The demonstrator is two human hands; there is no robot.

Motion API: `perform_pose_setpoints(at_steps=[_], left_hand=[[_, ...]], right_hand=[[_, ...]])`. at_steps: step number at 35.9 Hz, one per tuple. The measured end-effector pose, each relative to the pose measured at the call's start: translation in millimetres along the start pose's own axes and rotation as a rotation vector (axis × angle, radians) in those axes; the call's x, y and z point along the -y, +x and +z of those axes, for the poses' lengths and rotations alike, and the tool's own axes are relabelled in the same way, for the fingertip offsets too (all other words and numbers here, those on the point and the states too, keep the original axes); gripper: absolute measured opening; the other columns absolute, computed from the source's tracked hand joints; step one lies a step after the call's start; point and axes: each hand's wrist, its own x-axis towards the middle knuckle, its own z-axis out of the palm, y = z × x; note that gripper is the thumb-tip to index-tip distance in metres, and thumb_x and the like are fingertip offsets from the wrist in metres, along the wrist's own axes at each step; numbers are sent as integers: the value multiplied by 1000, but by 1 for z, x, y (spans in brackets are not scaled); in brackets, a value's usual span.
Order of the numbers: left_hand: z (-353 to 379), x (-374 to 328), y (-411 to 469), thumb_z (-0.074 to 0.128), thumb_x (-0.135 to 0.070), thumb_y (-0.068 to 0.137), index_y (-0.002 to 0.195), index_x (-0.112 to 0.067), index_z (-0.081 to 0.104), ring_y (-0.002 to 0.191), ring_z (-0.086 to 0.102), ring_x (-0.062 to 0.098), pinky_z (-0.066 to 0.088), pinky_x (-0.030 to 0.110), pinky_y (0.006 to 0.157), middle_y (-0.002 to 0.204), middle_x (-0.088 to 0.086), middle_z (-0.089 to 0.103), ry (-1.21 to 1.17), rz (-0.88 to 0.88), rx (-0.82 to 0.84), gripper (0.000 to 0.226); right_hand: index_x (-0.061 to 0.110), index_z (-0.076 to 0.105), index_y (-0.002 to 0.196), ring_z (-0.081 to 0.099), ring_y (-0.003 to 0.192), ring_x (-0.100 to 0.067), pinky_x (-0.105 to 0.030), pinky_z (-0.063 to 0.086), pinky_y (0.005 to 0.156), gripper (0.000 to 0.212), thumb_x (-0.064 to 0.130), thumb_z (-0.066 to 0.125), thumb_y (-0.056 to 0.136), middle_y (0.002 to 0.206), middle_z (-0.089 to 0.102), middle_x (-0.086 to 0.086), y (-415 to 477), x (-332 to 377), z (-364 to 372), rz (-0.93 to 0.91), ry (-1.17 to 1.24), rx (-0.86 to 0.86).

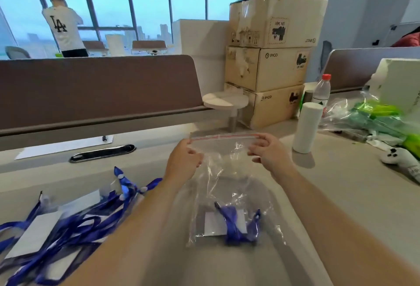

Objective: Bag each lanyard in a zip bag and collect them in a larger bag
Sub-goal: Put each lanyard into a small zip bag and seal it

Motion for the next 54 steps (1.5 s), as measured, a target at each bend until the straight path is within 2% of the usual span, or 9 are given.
perform_pose_setpoints(at_steps=[6,9,12,20,24,33,41,47,54], left_hand=[[8,14,8,74,-25,82,139,-23,46,101,66,28,55,46,93,121,-1,52,80,-44,-27,63],[9,14,7,72,-26,87,132,-24,49,99,67,27,56,45,92,121,-3,54,81,-22,-39,51],[10,12,1,71,-25,89,127,-21,51,87,69,22,58,43,87,111,-3,59,49,6,-29,43],[-13,4,-42,67,-25,91,113,-24,58,84,68,19,58,47,83,97,-4,65,21,86,-27,24],[-43,7,-76,66,-29,90,104,-28,61,87,67,18,57,43,86,95,-4,68,52,114,-26,15],[-143,24,-157,60,-28,96,99,-32,59,85,58,1,39,8,67,89,-21,60,275,134,-67,5],[-220,56,-175,60,-28,97,109,-27,63,91,60,3,46,20,80,101,-12,66,364,29,-142,13],[-261,76,-157,61,-28,95,105,-28,61,85,59,1,43,14,67,103,-11,66,456,-48,-207,10],[-287,93,-146,66,-39,90,113,-25,57,88,55,14,43,27,74,103,-4,59,710,-211,-128,28]], right_hand=[[27,38,147,69,90,-21,-28,56,68,74,20,76,84,142,48,0,11,-24,8,-20,-210,-18],[32,40,145,66,104,-24,-41,57,87,74,31,78,82,146,45,3,10,-29,12,-64,-317,-83],[28,47,139,64,107,-24,-47,54,93,66,34,78,81,137,52,4,0,-27,17,-102,-331,-85],[22,57,122,66,85,-12,-23,55,63,44,26,77,83,108,64,5,-51,0,39,-151,-189,-24],[18,59,120,69,85,-20,-32,58,66,40,25,76,84,99,68,1,-87,12,58,-190,-158,50],[21,62,111,67,83,-18,-29,56,64,26,27,72,88,94,68,1,-157,25,140,-278,-218,235],[25,65,102,64,81,-11,-27,52,71,16,31,70,88,90,67,8,-177,29,220,-355,-341,378],[21,67,104,62,85,-7,-19,48,74,21,32,71,87,95,67,8,-170,35,276,-362,-365,463],[30,62,108,60,88,-3,-21,49,77,22,39,68,88,96,64,15,-153,27,323,-386,-563,587]])
